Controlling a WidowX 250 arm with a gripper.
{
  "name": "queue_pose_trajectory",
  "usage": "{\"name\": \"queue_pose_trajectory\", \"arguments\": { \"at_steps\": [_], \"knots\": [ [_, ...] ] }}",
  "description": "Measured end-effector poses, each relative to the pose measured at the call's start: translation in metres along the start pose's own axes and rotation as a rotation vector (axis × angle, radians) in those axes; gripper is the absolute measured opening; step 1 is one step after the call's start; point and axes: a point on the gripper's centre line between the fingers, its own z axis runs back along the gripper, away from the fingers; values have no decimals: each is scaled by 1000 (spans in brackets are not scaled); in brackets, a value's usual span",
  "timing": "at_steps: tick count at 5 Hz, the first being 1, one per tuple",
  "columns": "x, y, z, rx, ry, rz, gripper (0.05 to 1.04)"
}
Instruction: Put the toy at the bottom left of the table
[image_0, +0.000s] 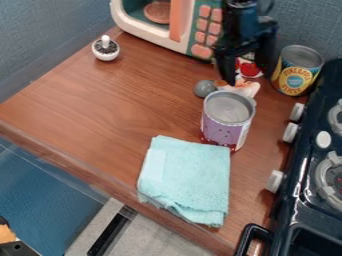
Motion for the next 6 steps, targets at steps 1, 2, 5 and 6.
{"name": "queue_pose_trajectory", "arguments": {
  "at_steps": [1, 2, 5, 6],
  "knots": [
    [-5, -3, -18, 70, 11, -42, 1000],
    [0, -4, -27, 96, 13, -47, 1000],
    [3, 3, -43, 116, 1, -14, 475],
    [4, 8, -43, 122, -1, -6, 320]
  ]
}}
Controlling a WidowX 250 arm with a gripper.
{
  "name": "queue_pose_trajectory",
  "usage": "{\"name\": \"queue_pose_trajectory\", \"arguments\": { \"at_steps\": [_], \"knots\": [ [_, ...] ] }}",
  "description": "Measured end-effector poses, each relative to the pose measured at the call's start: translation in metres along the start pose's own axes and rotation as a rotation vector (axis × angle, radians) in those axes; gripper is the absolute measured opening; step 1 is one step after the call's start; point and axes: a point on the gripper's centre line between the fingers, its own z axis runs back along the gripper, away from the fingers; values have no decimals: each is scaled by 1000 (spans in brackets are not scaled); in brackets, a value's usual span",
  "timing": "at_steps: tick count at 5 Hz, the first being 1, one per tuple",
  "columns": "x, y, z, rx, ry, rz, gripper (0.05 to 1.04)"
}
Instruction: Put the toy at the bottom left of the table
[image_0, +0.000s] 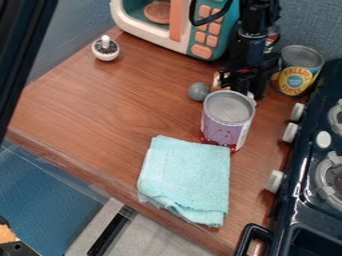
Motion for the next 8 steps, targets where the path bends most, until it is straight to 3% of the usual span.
{"name": "queue_pose_trajectory", "arguments": {
  "at_steps": [1, 3, 4, 5, 6, 7, 8],
  "knots": [
    [1, 6, 7, -6, -10, 9, 229],
    [19, 35, 55, -71, -75, 109, 140],
    [38, 68, 87, -99, -126, 207, 124],
    [66, 118, 109, -70, -132, 333, 121],
    [82, 172, 119, -68, -179, 484, 121],
    [85, 221, 114, -74, -165, 598, 121],
    [60, 239, 102, -62, -100, 643, 121]
  ]
}}
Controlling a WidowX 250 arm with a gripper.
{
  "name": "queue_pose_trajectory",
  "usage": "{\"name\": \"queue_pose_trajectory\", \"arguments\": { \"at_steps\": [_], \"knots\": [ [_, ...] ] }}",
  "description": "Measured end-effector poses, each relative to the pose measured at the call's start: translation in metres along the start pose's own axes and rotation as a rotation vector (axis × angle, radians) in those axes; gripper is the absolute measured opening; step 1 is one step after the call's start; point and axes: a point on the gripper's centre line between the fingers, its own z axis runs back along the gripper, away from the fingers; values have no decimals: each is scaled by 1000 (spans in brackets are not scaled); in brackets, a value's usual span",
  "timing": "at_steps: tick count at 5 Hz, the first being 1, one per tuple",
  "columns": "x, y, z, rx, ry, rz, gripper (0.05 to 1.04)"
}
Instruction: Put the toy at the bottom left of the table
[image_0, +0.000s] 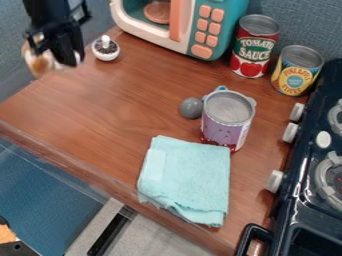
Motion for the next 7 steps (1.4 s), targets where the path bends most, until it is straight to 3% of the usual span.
{"name": "queue_pose_trajectory", "arguments": {
  "at_steps": [3, 5, 6, 7],
  "knots": [
    [19, 31, -43, 122, -70, 98, 116],
    [21, 38, -54, 194, -81, 94, 157],
    [18, 36, -55, 176, -54, 87, 382],
    [18, 36, -54, 180, -48, 67, 699]
  ]
}}
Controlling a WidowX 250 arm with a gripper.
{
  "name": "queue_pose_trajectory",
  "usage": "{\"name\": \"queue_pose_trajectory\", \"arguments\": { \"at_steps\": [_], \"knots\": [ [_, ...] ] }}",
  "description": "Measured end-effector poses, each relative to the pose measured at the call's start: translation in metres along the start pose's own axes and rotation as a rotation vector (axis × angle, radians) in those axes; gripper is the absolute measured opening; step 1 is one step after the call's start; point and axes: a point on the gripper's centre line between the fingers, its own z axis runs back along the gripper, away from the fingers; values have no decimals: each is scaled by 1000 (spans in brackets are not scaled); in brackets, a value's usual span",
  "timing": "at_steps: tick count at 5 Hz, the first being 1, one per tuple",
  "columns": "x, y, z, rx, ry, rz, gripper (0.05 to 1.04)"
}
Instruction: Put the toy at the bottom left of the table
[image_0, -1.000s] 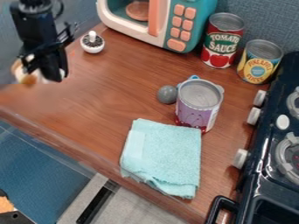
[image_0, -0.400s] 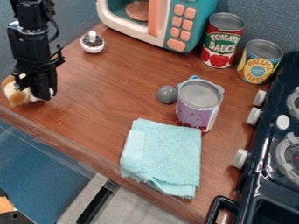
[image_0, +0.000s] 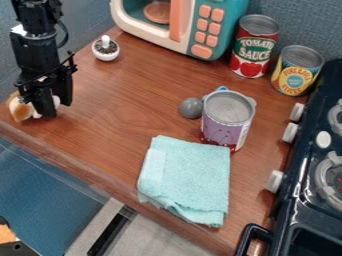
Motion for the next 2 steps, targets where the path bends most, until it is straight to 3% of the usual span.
{"name": "queue_pose_trajectory", "arguments": {
  "at_steps": [1, 2],
  "knots": [
    [-1, -3, 9, -10, 2, 21, 968],
    [-6, -14, 39, -82, -33, 11, 1003]
  ]
}}
